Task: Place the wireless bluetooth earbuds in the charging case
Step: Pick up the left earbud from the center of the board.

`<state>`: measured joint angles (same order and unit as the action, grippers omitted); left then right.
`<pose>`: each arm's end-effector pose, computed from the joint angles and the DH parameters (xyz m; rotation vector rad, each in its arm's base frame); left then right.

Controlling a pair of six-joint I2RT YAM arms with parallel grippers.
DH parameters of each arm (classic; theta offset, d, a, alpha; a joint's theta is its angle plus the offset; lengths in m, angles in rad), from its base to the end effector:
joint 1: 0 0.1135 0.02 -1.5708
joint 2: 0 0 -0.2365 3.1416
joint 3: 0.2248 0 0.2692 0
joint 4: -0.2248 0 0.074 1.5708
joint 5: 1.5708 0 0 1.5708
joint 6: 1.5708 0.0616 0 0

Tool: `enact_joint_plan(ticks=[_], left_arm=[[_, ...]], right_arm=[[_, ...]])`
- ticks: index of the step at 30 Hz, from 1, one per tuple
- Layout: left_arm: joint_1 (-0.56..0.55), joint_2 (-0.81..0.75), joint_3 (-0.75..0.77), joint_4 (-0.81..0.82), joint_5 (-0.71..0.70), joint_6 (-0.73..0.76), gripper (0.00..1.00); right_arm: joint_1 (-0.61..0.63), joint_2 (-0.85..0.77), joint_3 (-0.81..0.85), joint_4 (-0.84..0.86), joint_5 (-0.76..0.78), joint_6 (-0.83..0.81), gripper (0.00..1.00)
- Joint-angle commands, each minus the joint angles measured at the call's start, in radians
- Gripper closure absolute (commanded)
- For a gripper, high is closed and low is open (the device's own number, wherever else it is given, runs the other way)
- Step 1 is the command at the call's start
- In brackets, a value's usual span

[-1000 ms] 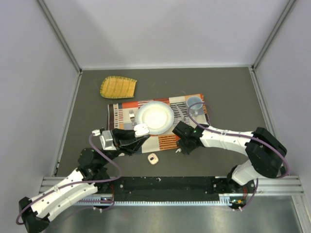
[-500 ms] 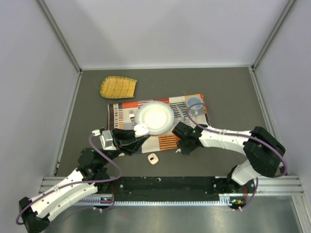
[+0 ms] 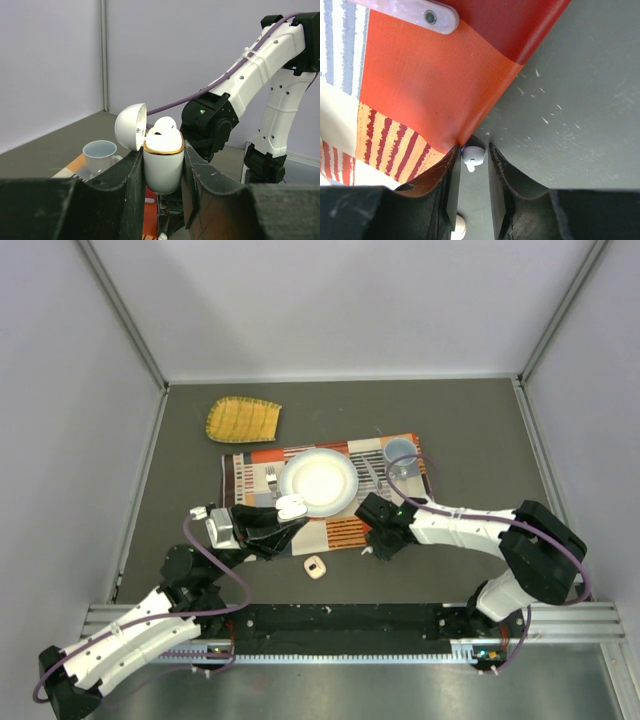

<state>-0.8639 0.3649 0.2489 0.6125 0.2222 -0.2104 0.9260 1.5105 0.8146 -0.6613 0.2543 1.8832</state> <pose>0.1096 -0.1492 0.2910 0.5636 1.0030 -1.0799 0.1770 0.2096 0.0968 1.3456 2.5087 0.2408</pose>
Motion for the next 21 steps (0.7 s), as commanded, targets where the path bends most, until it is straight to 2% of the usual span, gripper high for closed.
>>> enact_joint_plan(ticks=[1, 10, 21], left_arm=[[0.002, 0.005, 0.007, 0.033, -0.006, -0.004, 1.0], [0.0, 0.014, 0.012, 0.038, -0.004, -0.004, 1.0], [0.002, 0.009, 0.006, 0.036, -0.009, -0.009, 1.0]], right_arm=[[-0.012, 0.002, -0.017, 0.0, 0.022, 0.022, 0.73], [-0.012, 0.005, -0.012, 0.009, 0.005, 0.022, 0.74], [-0.012, 0.016, -0.012, 0.02, -0.021, 0.022, 0.68]])
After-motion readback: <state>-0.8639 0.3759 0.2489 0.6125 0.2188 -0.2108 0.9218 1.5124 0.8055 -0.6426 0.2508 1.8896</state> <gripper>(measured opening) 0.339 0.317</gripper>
